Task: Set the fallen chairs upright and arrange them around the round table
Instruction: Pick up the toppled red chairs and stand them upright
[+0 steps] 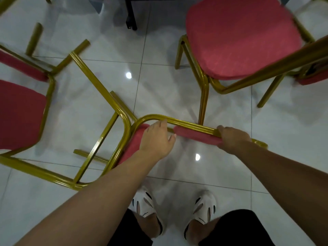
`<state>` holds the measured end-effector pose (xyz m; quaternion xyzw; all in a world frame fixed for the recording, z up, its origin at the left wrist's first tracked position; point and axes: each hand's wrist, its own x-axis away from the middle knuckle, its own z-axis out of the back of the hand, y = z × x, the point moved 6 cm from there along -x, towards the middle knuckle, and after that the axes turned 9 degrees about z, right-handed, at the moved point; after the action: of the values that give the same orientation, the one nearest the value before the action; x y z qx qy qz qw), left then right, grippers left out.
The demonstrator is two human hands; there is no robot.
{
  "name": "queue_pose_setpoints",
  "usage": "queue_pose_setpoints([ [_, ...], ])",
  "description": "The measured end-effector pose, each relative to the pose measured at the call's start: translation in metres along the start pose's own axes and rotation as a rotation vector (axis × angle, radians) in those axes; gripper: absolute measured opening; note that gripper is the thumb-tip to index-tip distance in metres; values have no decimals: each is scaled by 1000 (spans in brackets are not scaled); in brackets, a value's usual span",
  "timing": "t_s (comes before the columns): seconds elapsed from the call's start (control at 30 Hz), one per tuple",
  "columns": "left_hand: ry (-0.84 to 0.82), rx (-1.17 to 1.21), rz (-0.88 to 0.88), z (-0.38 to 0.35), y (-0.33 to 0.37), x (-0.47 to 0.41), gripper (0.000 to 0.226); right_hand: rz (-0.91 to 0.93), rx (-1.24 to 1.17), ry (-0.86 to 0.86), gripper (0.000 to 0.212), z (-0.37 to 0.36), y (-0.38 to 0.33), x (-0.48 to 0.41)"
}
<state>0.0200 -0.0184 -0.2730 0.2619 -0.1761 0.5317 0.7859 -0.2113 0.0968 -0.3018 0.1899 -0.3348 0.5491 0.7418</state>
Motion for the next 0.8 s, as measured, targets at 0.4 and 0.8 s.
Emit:
queue_pose_setpoints([
  [0.4,-344,284,289,-45,-47,49,53,15,256,-175,24,-6,-19,40],
  [0.8,-266,365,328,84,-60,161,49,187,297,-306,24,74,-126,158],
])
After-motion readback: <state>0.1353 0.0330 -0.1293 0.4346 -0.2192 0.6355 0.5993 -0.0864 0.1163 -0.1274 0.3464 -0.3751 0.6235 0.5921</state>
